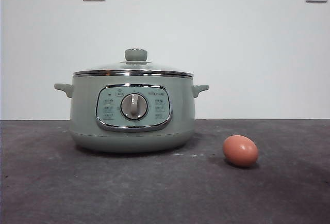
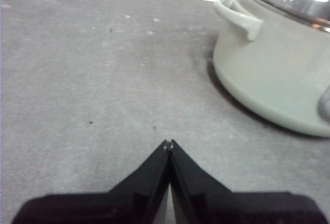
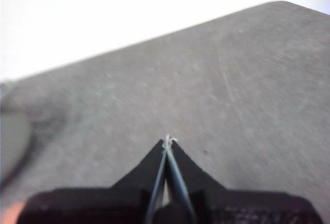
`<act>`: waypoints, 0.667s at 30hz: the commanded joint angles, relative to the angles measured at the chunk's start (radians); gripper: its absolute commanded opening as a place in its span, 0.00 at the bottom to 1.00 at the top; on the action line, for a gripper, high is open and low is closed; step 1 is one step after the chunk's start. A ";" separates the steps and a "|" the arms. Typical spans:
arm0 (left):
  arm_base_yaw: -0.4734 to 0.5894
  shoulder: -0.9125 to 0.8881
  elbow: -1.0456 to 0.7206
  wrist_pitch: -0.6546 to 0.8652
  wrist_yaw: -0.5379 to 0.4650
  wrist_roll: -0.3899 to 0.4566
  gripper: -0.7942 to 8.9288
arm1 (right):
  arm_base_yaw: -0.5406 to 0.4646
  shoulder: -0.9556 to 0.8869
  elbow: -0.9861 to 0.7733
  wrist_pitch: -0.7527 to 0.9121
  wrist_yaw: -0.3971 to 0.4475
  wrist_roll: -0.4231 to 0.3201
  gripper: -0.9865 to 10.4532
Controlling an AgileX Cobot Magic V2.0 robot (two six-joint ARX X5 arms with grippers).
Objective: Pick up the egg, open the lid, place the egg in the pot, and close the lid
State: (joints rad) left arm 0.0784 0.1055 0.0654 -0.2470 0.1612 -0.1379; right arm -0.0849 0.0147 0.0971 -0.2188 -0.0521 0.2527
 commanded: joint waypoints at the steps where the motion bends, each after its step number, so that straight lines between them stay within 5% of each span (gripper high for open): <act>1: 0.003 0.016 0.043 -0.006 0.009 -0.046 0.08 | 0.000 0.015 0.042 0.010 -0.027 0.064 0.08; 11: 0.003 0.172 0.320 -0.143 0.161 -0.044 0.08 | 0.000 0.215 0.327 -0.100 -0.235 0.051 0.08; 20: 0.003 0.346 0.621 -0.320 0.274 0.021 0.08 | 0.000 0.465 0.734 -0.426 -0.342 -0.196 0.08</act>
State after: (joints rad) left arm 0.0784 0.4442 0.6712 -0.5598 0.4267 -0.1486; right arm -0.0849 0.4667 0.7990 -0.6262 -0.3901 0.1329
